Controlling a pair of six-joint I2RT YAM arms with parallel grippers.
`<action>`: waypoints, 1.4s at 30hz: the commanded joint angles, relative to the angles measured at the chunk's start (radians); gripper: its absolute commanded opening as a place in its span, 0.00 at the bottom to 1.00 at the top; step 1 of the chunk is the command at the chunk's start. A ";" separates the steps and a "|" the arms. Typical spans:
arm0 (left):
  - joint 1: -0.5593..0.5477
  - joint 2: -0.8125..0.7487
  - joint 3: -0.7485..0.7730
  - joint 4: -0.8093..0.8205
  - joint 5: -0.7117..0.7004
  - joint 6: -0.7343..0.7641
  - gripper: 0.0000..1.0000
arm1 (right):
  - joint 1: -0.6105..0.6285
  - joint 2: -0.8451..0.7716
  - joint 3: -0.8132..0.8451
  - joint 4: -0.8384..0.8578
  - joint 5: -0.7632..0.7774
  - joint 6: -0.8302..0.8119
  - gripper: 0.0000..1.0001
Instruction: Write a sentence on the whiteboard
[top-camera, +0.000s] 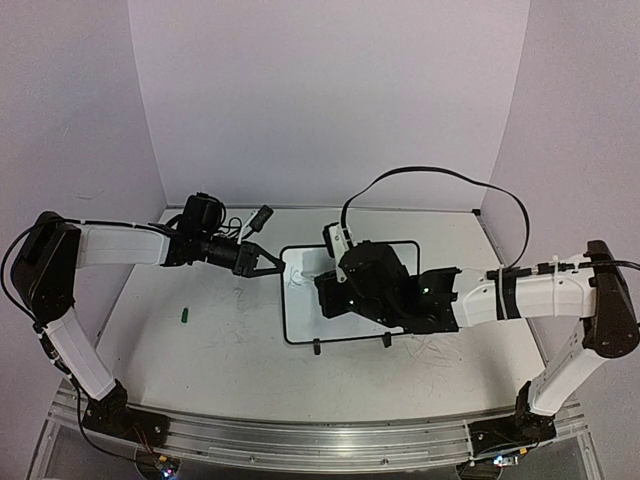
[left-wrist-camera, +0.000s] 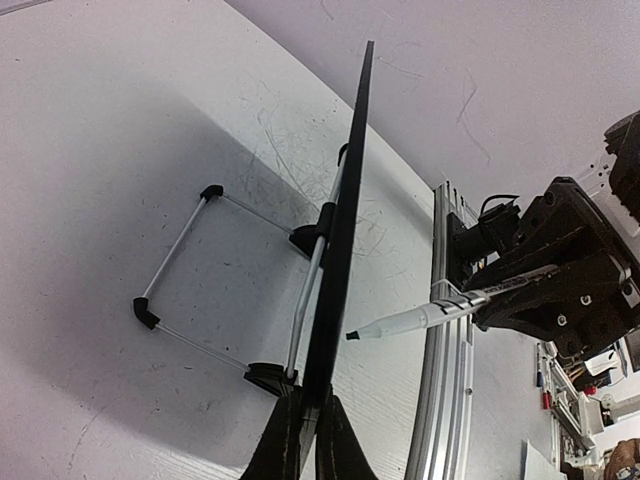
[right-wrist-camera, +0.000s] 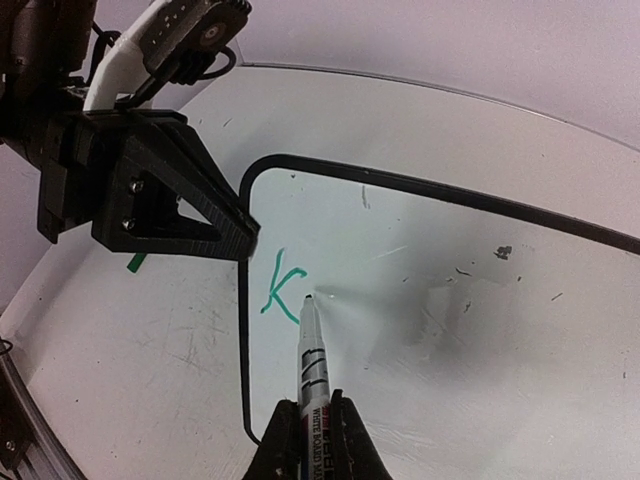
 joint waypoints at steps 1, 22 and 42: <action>0.001 -0.047 0.004 -0.018 0.031 0.001 0.00 | -0.004 0.008 0.022 0.019 -0.001 -0.002 0.00; 0.001 -0.050 0.004 -0.020 0.030 0.004 0.00 | -0.010 0.016 0.022 -0.044 0.055 0.042 0.00; 0.001 -0.052 0.004 -0.020 0.033 0.004 0.00 | -0.011 -0.010 0.017 -0.031 0.095 0.043 0.00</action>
